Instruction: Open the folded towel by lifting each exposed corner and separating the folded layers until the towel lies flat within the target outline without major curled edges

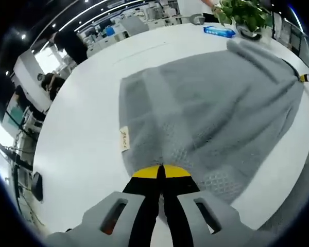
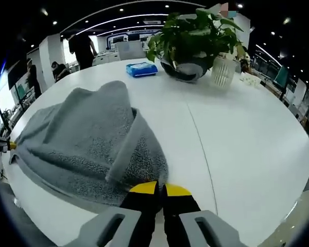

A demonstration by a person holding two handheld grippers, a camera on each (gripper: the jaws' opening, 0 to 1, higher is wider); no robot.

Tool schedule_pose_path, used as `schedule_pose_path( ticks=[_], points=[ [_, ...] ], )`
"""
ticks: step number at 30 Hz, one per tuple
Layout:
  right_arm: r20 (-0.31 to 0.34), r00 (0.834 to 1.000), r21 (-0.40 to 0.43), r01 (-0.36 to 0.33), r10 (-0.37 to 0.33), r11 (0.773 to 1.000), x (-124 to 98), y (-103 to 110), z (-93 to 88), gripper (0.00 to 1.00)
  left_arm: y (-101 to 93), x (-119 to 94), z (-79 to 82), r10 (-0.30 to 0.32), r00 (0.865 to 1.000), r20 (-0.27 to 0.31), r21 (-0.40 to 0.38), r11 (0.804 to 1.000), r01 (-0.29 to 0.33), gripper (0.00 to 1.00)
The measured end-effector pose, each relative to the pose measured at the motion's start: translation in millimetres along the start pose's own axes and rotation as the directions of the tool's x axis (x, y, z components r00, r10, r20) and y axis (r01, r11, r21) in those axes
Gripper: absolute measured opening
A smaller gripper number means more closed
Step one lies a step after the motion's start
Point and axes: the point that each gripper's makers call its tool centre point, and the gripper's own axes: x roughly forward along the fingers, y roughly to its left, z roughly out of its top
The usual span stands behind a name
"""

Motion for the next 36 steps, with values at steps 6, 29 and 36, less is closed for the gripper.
schedule_pose_path(
  ticks=[6, 29, 36],
  points=[
    [-0.009, 1.0, -0.051, 0.013, -0.014, 0.999, -15, 10, -18.8, 0.0, 4.0, -5, -8.5, -0.014, 1.0, 0.011, -0.087, 0.996, 0.015, 0.0],
    [0.055, 0.949, -0.374, -0.27, 0.312, 0.887, -20, 133, 48.0, 0.07, -124.3, -23, 38.3, -0.32, 0.947, -0.014, 0.126, 0.939, 0.319, 0.15],
    [-0.11, 0.957, -0.437, -0.289, 0.268, 0.852, 3, 127, 2.9, 0.07, -117.8, -19, 12.7, -0.281, 0.958, -0.053, 0.091, 0.954, 0.285, 0.16]
  ],
)
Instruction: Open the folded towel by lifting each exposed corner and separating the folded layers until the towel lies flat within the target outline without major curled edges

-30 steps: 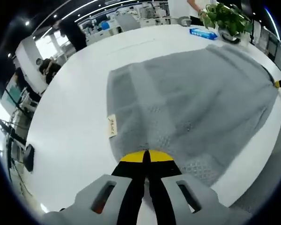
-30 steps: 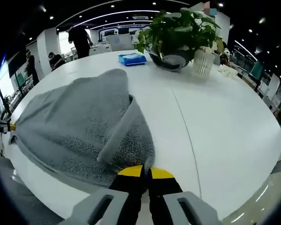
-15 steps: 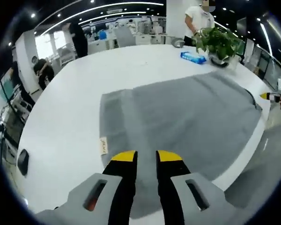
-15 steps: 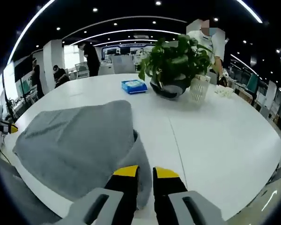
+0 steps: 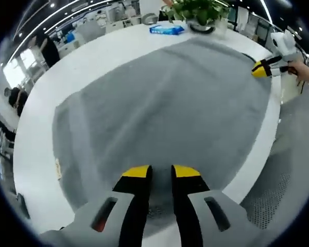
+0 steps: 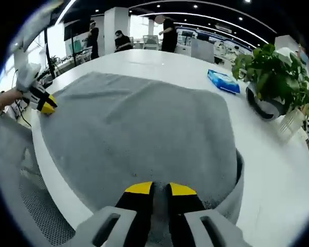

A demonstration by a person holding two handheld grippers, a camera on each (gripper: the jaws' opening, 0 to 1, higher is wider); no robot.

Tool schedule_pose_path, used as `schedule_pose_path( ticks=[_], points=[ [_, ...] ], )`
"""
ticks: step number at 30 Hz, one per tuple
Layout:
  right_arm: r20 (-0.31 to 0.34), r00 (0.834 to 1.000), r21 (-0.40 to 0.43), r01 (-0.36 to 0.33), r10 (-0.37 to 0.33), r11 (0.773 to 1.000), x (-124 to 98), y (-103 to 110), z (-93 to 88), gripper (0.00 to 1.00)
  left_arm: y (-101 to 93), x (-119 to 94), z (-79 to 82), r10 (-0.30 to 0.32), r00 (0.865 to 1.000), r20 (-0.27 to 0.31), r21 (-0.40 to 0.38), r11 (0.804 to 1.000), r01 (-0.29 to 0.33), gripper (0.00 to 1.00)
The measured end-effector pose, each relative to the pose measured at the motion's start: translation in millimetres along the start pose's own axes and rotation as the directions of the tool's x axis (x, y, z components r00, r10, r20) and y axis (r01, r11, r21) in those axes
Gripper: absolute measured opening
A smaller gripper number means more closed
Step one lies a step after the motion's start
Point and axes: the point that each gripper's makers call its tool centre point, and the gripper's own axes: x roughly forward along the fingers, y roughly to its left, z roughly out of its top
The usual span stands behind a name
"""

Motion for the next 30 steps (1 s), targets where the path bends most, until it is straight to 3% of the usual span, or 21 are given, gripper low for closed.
schedule_pose_path(
  ticks=[3, 6, 8, 14, 15, 17, 18, 19, 21, 22, 25, 26, 30],
  points=[
    [0.012, 1.0, 0.106, -0.013, 0.012, 0.994, -10, -3, -15.8, 0.08, 9.7, -3, -3.4, -0.017, 0.999, 0.03, -0.038, 0.999, 0.018, 0.16],
    [0.009, 1.0, 0.097, -0.001, 0.001, 0.995, -18, -8, -25.5, 0.07, 12.9, -4, -6.5, -0.006, 1.0, 0.018, -0.022, 1.0, 0.007, 0.15],
    [0.001, 1.0, 0.156, 0.004, -0.004, 0.988, -24, -7, -34.9, 0.06, 12.8, -6, -8.5, -0.002, 1.0, 0.003, -0.019, 1.0, 0.002, 0.15],
    [-0.034, 0.998, 0.267, -0.04, 0.051, 0.963, -35, 10, -40.7, 0.04, 17.9, -11, -15.7, 0.034, 0.998, -0.056, -0.006, 0.999, -0.034, 0.15],
    [-0.012, 0.999, 0.268, -0.046, 0.051, 0.962, -37, 9, -35.7, 0.04, 19.6, -12, -17.0, 0.04, 0.997, -0.064, -0.005, 0.999, -0.041, 0.14],
    [0.123, 0.992, 0.333, -0.025, -0.018, 0.943, -46, -9, -5.8, 0.04, 23.9, -14, -19.6, 0.05, 0.996, -0.071, -0.002, 0.999, -0.05, 0.14],
    [0.148, 0.988, 0.35, -0.002, -0.053, 0.937, -50, -20, 2.0, 0.05, 24.9, -14, -20.2, 0.052, 0.996, -0.072, -0.005, 0.999, -0.053, 0.14],
    [0.161, 0.983, 0.348, 0.028, -0.089, 0.937, -53, -33, 8.3, 0.06, 25.4, -14, -20.6, 0.053, 0.996, -0.071, -0.008, 0.999, -0.054, 0.14],
    [0.147, 0.965, 0.313, 0.161, -0.215, 0.936, -57, -79, 19.3, 0.06, 23.5, -14, -20.4, 0.059, 0.996, -0.07, -0.005, 0.998, -0.06, 0.14],
    [0.135, 0.964, 0.314, 0.177, -0.228, 0.933, -55, -90, 21.9, 0.06, 23.7, -15, -21.2, 0.066, 0.995, -0.079, 0.024, 0.998, -0.065, 0.13],
    [0.134, 0.97, 0.363, 0.14, -0.201, 0.921, -40, -112, 32.7, 0.06, 25.7, -17, -23.3, 0.085, 0.992, -0.093, 0.064, 0.995, -0.08, 0.11],
    [0.114, 0.977, 0.381, 0.122, -0.178, 0.917, -26, -122, 34.1, 0.07, 26.7, -17, -24.0, 0.088, 0.992, -0.094, 0.059, 0.995, -0.083, 0.11],
    [0.079, 0.992, 0.384, 0.062, -0.1, 0.921, 1, -121, 37.8, 0.07, 30.9, -19, -26.9, 0.091, 0.992, -0.087, 0.023, 0.996, -0.089, 0.11]
  ],
)
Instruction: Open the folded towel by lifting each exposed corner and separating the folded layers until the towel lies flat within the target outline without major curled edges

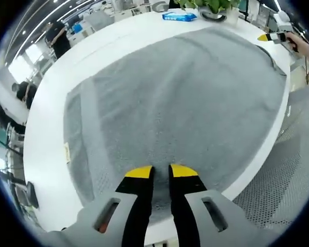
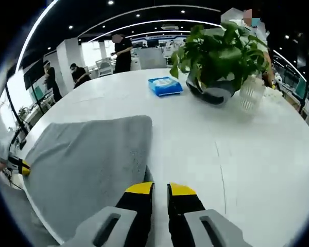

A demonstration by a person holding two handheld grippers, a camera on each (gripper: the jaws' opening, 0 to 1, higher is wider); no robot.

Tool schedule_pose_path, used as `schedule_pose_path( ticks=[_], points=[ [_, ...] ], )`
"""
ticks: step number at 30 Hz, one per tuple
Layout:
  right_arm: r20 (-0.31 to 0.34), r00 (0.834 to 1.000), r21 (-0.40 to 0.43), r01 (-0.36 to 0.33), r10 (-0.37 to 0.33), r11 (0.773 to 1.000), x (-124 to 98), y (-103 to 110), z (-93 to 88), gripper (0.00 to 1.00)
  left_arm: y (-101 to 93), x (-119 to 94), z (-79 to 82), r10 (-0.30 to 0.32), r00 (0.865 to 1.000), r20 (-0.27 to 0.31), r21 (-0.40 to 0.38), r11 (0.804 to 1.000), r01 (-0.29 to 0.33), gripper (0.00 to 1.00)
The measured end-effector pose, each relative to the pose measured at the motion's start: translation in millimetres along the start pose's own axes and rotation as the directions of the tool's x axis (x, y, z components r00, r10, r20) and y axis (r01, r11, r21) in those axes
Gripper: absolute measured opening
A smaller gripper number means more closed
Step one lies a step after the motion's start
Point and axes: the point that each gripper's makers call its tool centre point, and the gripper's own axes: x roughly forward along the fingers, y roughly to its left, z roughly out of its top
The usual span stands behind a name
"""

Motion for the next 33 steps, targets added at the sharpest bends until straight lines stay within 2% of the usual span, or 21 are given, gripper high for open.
schedule_pose_path(
  ticks=[2, 5, 8, 11, 13, 15, 16, 18, 19, 20, 22, 25, 27, 29, 33],
  points=[
    [-0.051, 0.998, -0.014, -0.048, 0.047, 0.999, 17, 10, -2.6, 0.07, 0.5, 0, -0.6, 0.007, 1.0, 0.005, -0.003, 1.0, -0.007, 0.11],
    [-0.118, 0.993, -0.131, -0.019, 0.003, 0.991, 29, 7, -8.5, 0.04, 0.8, 0, -1.2, 0.012, 1.0, 0.013, -0.012, 1.0, -0.012, 0.1],
    [-0.125, 0.992, -0.112, -0.041, 0.027, 0.993, 30, 12, -6.5, 0.0, 1.7, 0, -1.5, 0.013, 1.0, 0.022, -0.035, 0.999, -0.013, 0.1],
    [-0.091, 0.996, -0.127, 0.009, -0.021, 0.992, 25, -1, -1.0, 0.0, 2.6, 0, -2.1, 0.012, 0.999, 0.032, -0.06, 0.998, -0.01, 0.1],
    [-0.065, 0.998, -0.087, 0.017, -0.022, 0.996, 18, -8, 1.1, 0.0, 2.6, 0, -2.1, 0.015, 0.999, 0.037, -0.066, 0.998, -0.012, 0.1],
    [-0.018, 0.998, -0.011, -0.058, 0.058, 0.998, 13, 5, 4.9, 0.0, 2.2, 1, -1.8, 0.019, 0.999, 0.038, -0.059, 0.998, -0.017, 0.1],
    [-0.021, 0.997, -0.001, -0.078, 0.078, 0.997, 11, 10, 3.4, 0.0, 1.8, 1, -1.6, 0.02, 0.999, 0.038, -0.054, 0.998, -0.018, 0.09],
    [-0.082, 0.992, -0.042, -0.096, 0.092, 0.995, 13, 17, -8.1, 0.09, 0.8, 0, -1.1, 0.021, 0.999, 0.035, -0.044, 0.999, -0.019, 0.08],
    [-0.117, 0.99, -0.088, -0.094, 0.083, 0.992, 15, 19, -14.9, 0.09, 0.7, 0, -1.0, 0.02, 0.999, 0.034, -0.041, 0.999, -0.019, 0.08],
    [-0.126, 0.989, -0.104, -0.094, 0.081, 0.99, 16, 20, -16.9, 0.03, 0.7, 0, -0.9, 0.02, 0.999, 0.033, -0.041, 0.999, -0.019, 0.08],
    [-0.154, 0.985, -0.124, -0.093, 0.074, 0.988, 20, 25, -23.2, 0.0, 0.9, 0, -0.9, 0.018, 0.999, 0.032, -0.047, 0.999, -0.017, 0.08],
    [-0.143, 0.989, -0.141, -0.068, 0.047, 0.988, 16, 22, -19.4, 0.0, 1.0, 0, -1.6, 0.02, 0.999, 0.042, -0.064, 0.998, -0.017, 0.08],
    [-0.112, 0.993, -0.123, -0.036, 0.022, 0.992, 12, 15, -14.7, 0.0, 1.3, 0, -1.9, 0.021, 0.998, 0.051, -0.072, 0.997, -0.018, 0.08],
    [-0.089, 0.996, -0.084, 0.01, -0.018, 0.996, 8, 3, -13.7, 0.0, 1.8, 0, -2.0, 0.021, 0.998, 0.054, -0.079, 0.997, -0.017, 0.08],
    [-0.069, 0.995, -0.015, 0.074, -0.075, 0.997, -5, -22, -23.3, 0.0, 0.9, 1, -1.9, 0.017, 0.999, 0.049, -0.076, 0.997, -0.013, 0.08]
  ],
)
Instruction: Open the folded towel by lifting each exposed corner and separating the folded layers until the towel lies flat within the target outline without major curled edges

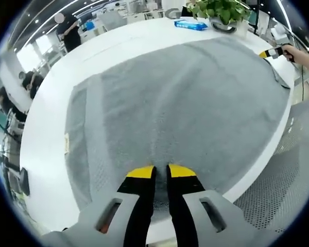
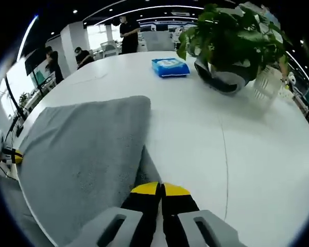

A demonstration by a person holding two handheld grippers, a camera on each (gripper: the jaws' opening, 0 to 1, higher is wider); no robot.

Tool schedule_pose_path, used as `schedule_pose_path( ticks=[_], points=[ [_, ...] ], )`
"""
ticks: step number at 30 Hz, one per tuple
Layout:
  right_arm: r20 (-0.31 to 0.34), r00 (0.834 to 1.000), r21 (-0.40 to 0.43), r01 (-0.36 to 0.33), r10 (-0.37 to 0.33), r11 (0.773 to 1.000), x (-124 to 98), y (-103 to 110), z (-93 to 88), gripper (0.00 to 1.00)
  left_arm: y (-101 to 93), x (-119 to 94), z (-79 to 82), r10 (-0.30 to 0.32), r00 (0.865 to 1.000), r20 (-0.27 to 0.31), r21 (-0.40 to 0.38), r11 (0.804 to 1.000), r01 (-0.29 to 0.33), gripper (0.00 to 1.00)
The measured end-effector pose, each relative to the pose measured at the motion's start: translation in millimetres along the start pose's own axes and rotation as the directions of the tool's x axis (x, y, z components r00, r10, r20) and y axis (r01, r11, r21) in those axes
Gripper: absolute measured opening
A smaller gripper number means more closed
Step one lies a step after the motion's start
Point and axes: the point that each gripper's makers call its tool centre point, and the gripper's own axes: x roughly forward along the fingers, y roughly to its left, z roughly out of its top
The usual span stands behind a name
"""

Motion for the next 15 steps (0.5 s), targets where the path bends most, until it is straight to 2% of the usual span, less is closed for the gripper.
schedule_pose_path(
  ticks=[5, 8, 10, 13, 15],
  points=[
    [0.006, 0.998, 0.078, 0.067, -0.067, 0.995, -13, -30, -19.4, 0.0, 0.1, 0, -0.7, 0.0, 1.0, -0.002, 0.002, 1.0, 0.0, 0.08],
    [0.016, 0.996, 0.113, 0.082, -0.084, 0.99, -20, -38, -28.4, 0.0, -0.3, 0, -0.6, 0.002, 1.0, -0.003, 0.002, 1.0, -0.002, 0.08],
    [0.029, 0.997, 0.172, 0.067, -0.073, 0.983, -21, -36, -31.7, 0.0, -0.4, -1, -0.6, 0.001, 1.0, -0.003, 0.004, 1.0, -0.001, 0.08],
    [0.056, 0.995, 0.177, 0.074, -0.085, 0.981, -28, -29, -35.1, 0.0, -0.5, -1, -0.7, -0.001, 1.0, -0.002, -0.001, 1.0, 0.001, 0.08],
    [0.063, 0.992, 0.141, 0.104, -0.113, 0.984, -30, -28, -36.7, 0.0, -0.4, -1, -0.8, 0.0, 1.0, -0.001, -0.002, 1.0, 0.0, 0.08]
  ],
)
